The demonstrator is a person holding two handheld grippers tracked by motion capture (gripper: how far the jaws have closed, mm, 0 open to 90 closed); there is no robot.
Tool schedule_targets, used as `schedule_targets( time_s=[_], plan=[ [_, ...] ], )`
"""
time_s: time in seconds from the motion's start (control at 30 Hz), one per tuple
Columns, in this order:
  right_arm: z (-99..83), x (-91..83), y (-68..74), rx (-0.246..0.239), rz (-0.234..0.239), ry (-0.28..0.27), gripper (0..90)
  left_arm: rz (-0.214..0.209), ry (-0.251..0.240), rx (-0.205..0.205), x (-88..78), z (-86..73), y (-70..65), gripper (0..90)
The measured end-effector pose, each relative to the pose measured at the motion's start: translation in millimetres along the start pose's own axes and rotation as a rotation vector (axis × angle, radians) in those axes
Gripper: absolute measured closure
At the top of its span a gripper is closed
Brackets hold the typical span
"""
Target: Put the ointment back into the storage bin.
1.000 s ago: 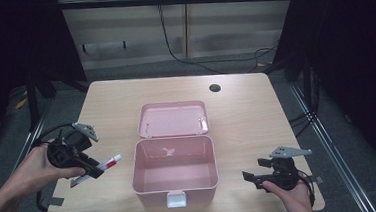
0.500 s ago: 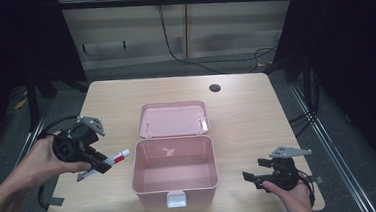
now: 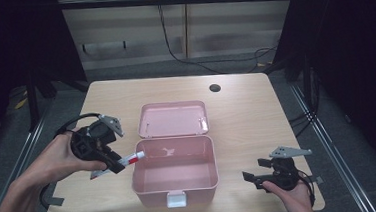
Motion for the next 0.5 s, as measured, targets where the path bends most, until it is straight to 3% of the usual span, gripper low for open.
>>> schedule_targets(
  time_s=[0.3, 0.5],
  plan=[
    [0.1, -0.1, -0.3, -0.001, 0.001, -0.001, 17.7, -0.030, 0.014, 0.043, 13.7, 18.5, -9.8, 68.9],
    [-0.2, 0.0, 0.0, 0.002, 0.003, 0.002, 17.7, -0.015, 0.014, 0.046, 16.8, 29.9, -10.1, 68.9]
  ],
)
Point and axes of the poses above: each handheld gripper's, and its own axes: x roughly forward along the jaws, z roughly out of its top, y roughly to its left, the point moved 9 cm from there along x, roughly forward along the jaws, and after that the axes turned 2 degrees about -z, right-handed, at the moved point
